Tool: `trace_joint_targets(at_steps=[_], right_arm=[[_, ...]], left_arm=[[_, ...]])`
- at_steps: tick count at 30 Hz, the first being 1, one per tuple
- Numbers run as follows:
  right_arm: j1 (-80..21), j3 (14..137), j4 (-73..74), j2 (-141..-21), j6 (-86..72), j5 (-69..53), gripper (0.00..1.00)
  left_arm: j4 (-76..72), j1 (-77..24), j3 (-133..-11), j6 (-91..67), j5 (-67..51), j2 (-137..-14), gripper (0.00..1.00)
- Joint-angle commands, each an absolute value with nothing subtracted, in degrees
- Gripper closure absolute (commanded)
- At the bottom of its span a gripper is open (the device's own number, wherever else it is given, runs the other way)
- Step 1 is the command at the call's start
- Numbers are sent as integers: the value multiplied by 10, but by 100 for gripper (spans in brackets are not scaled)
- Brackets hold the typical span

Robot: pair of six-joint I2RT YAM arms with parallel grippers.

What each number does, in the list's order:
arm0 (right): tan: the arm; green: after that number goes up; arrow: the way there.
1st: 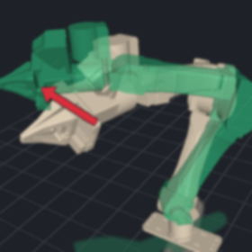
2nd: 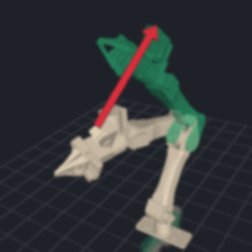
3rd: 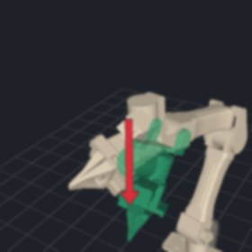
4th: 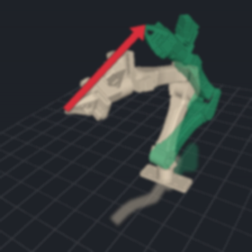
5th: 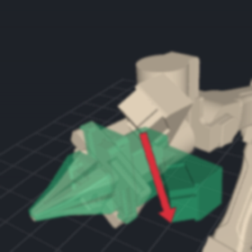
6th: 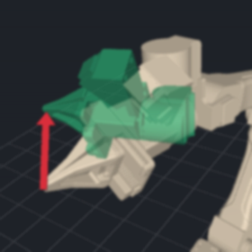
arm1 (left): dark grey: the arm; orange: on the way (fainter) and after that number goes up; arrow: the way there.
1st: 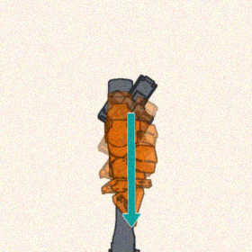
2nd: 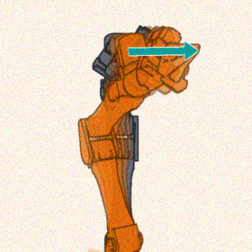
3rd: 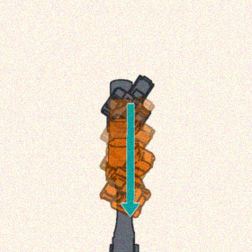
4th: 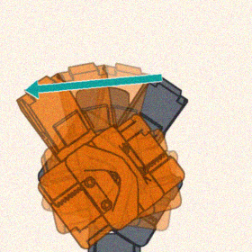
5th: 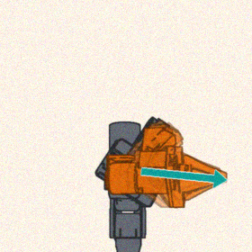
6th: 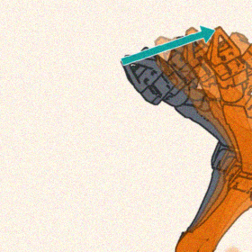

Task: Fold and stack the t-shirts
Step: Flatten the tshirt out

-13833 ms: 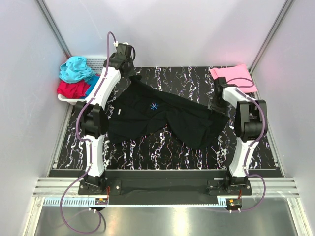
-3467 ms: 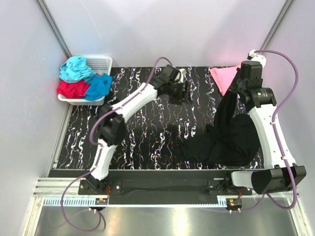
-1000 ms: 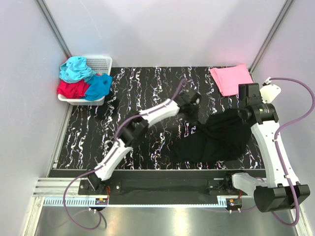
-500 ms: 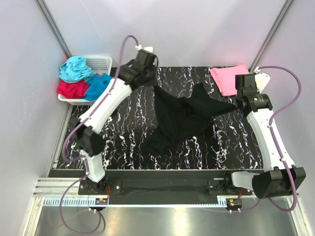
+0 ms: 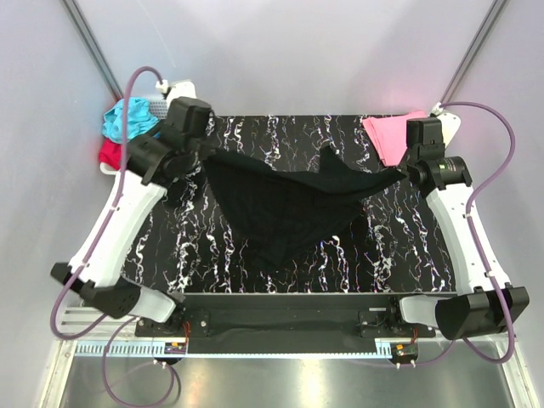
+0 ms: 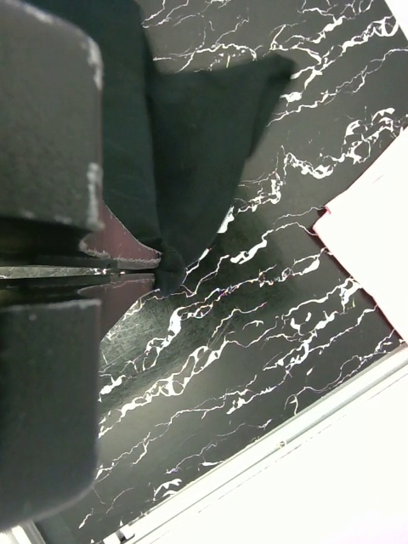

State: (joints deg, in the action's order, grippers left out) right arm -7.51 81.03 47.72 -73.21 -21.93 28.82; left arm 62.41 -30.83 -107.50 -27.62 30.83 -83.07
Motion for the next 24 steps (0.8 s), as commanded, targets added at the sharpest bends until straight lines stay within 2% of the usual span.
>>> trace_joint_targets(at_steps=[1, 7, 12, 15, 20, 24], right_arm=[[-85, 833, 473, -709, -211, 286, 100], [-104, 827, 454, -686, -203, 283, 100], [-114, 851, 447, -653, -189, 258, 100], [-117, 900, 457, -658, -149, 252, 100], [-127, 957, 469, -665, -101, 237, 100], [-131, 997, 471, -695, -97, 203, 100]], left_arm=[[670, -306, -1066, -281, 395, -787, 100], [689, -314, -1059, -284, 414, -744, 100], [686, -314, -1094, -227, 433, -730, 100], [709, -315, -1153, -198, 429, -739, 100], [704, -315, -1181, -149, 430, -747, 100], [693, -316, -1275, -127, 427, -783, 100]])
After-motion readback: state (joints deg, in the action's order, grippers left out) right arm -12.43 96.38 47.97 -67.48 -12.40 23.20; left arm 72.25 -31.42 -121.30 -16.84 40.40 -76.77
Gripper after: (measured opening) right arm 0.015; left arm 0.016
